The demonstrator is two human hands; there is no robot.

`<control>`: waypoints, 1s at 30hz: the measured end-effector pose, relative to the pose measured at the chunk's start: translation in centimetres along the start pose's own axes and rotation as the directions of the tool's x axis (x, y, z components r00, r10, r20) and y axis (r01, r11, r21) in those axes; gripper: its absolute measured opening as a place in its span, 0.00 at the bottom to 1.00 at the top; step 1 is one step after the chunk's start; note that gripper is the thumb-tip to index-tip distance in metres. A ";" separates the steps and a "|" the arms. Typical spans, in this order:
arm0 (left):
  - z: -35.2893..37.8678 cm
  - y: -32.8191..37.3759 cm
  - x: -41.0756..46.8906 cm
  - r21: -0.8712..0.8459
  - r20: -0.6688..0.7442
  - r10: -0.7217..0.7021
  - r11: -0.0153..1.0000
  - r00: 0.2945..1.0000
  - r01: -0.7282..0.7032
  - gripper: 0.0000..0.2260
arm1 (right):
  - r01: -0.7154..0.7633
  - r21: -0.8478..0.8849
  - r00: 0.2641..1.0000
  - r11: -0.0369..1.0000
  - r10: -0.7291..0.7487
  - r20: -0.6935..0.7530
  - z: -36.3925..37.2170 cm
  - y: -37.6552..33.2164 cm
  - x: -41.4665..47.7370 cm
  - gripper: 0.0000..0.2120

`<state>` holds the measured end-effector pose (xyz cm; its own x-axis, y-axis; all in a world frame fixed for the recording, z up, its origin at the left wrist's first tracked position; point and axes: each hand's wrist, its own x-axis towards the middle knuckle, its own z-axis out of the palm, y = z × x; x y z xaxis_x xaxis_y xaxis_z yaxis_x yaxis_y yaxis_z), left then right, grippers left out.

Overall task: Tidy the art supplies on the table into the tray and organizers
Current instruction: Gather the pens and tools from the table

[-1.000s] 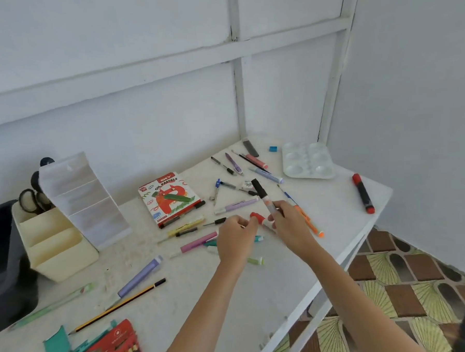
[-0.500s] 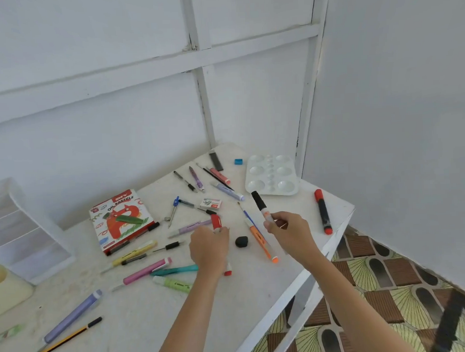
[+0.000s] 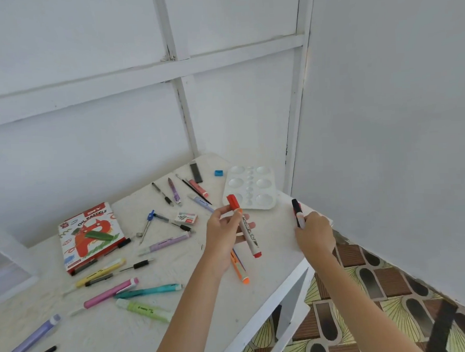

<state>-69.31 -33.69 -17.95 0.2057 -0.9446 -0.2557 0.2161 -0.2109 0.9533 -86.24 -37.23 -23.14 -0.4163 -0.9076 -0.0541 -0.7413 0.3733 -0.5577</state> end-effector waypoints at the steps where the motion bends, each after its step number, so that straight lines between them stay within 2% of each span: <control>1: 0.0 -0.1 0.0 -0.003 0.001 -0.004 1.000 1.000 0.004 0.10 | -0.002 -0.004 1.000 1.000 0.002 -0.008 0.1 0.0 0.0 0.07; 3: -0.3 -0.2 0.0 -0.018 -0.013 -0.013 1.000 1.000 0.013 0.11 | -0.019 0.053 1.000 0.998 0.020 -0.015 0.1 -0.2 -0.1 0.06; 5: -1.0 0.0 -0.2 -0.033 -0.029 -0.017 0.999 0.999 0.016 0.11 | -0.024 0.193 1.000 0.981 0.025 -0.001 0.0 -0.8 -0.8 0.07; 9: -3.7 0.5 -0.6 0.009 -0.073 0.041 0.999 0.996 -0.041 0.15 | 0.086 0.431 0.983 0.898 -0.146 0.109 0.3 -4.4 -3.9 0.03; 12: -6.6 1.2 -1.3 0.018 -0.133 0.100 0.995 0.986 -0.098 0.14 | 0.081 0.556 0.917 0.828 -0.281 0.284 1.1 -8.2 -6.8 0.02; 15: -10.3 2.3 -2.6 0.075 -0.235 0.151 0.988 0.960 -0.137 0.13 | 0.007 0.628 0.834 0.778 -0.351 0.425 2.9 -11.6 -9.5 0.04; 20: -19.1 4.0 -5.5 0.144 -0.427 0.246 0.969 0.870 -0.203 0.12 | -0.062 0.703 0.677 0.708 -0.488 0.551 6.4 -17.4 -15.5 0.06; 27: -31.2 6.6 -10.8 0.254 -0.565 0.387 0.922 0.729 -0.293 0.09 | -0.027 0.776 0.517 0.630 -0.656 0.550 10.6 -25.4 -24.9 0.09; 30: -36.0 7.6 -12.7 0.309 -0.617 0.435 0.900 0.656 -0.307 0.10 | 0.010 0.811 0.493 0.585 -0.709 0.504 12.1 -28.8 -28.6 0.07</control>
<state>-35.96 -14.26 -13.22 0.8178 -0.5561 0.1482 -0.1636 0.0223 0.9863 -46.60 -24.35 -15.53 0.5855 -0.8092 -0.0492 -0.0105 0.0531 -0.9985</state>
